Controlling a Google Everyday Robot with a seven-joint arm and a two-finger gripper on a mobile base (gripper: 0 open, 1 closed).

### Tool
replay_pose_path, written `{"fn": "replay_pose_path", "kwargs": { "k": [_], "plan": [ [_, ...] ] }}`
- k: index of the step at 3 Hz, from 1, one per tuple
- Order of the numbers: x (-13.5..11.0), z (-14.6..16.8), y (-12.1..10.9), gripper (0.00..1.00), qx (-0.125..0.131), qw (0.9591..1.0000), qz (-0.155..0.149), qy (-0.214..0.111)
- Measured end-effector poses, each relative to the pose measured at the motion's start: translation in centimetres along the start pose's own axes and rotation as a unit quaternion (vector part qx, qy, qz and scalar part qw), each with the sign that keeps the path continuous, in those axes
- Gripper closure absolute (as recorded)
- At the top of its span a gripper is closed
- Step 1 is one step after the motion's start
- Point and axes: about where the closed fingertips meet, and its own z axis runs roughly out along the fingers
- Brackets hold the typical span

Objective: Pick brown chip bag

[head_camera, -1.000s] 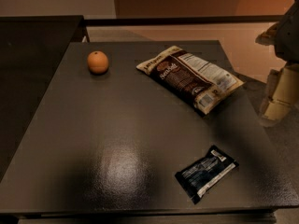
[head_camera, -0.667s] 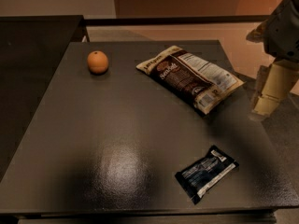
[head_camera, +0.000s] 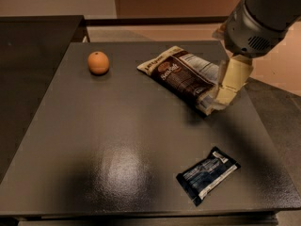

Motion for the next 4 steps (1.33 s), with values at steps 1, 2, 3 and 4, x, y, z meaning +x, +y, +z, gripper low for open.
{"fn": "replay_pose_path", "kwargs": {
  "k": [1,2,3,4],
  "plan": [
    [-3.2,2.5,-1.7,0.0,-0.006,0.9995,-0.013,-0.029],
    [-6.0,4.7,-2.9,0.0,-0.014,0.9984,-0.021,-0.05],
    [-7.9,6.4,-3.8,0.0,-0.024,0.9973,-0.016,-0.068],
    [-9.5,7.3,-4.0,0.0,-0.033,0.9954,-0.017,-0.088]
  ]
}}
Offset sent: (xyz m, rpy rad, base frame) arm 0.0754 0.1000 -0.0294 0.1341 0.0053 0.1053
